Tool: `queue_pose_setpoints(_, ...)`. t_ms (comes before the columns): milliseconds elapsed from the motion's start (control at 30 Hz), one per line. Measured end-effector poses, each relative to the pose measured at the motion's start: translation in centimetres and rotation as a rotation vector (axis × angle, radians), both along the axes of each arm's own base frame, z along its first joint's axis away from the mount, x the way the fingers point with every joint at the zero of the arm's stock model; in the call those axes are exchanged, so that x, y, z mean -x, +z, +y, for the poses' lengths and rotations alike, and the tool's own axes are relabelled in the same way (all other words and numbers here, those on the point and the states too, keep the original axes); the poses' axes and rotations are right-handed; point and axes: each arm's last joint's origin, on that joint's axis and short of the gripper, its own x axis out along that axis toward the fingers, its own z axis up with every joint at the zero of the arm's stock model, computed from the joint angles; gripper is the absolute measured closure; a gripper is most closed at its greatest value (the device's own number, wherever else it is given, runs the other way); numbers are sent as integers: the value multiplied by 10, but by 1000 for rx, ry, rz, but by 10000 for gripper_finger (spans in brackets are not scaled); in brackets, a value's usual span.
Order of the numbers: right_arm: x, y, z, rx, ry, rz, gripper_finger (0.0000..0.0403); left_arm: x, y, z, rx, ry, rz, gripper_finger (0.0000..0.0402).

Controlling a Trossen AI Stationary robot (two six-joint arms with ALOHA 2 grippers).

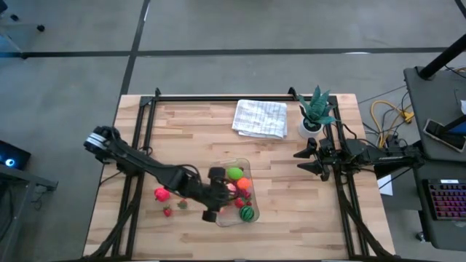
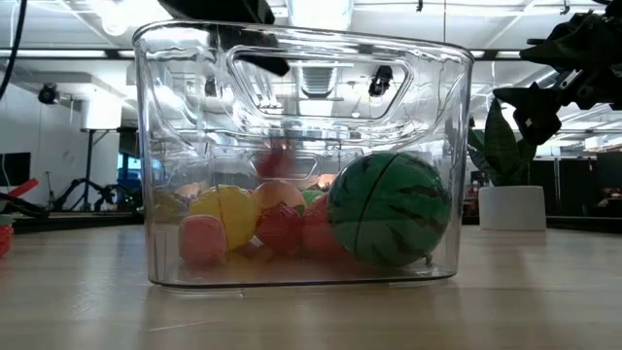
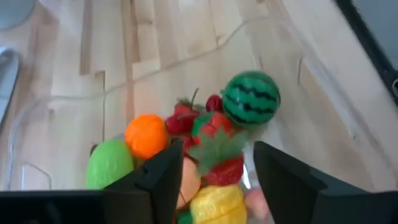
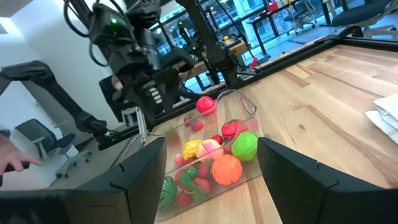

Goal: Pick and placing Produce into tupperware
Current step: Put the red strawberry into the transparent bin, then put the orange tomato into the transparent bin

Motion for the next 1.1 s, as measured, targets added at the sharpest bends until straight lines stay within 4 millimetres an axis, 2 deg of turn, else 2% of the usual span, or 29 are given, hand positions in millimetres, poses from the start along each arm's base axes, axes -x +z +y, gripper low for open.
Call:
queue_pose_setpoints(200,0,0,0,0,0,0,161,-1,7,4,-16,29,-10,172)
queue_pose_setpoints(300,0,0,0,0,0,0,161,13,14,13,0,181,64,166)
queue_pose_setpoints(367,0,0,0,0,0,-1,161,31,23,24,93,399,181,165)
queue_pose_setpoints(500,0,0,0,0,0,-1,161,86,34,50,161,853,468,164)
queue_pose_setpoints(600,0,0,0,0,0,0,161,125,40,60,237,1033,662,164)
queue_pose_setpoints(700,0,0,0,0,0,-2,161,147,40,62,387,1038,767,164)
queue_pose_setpoints(800,0,0,0,0,0,-1,161,153,33,61,491,985,761,164)
queue_pose_setpoints(1000,0,0,0,0,0,-1,161,157,4,62,422,1008,820,164)
queue_pose_setpoints(1100,0,0,0,0,0,-1,161,155,-11,60,390,961,884,164)
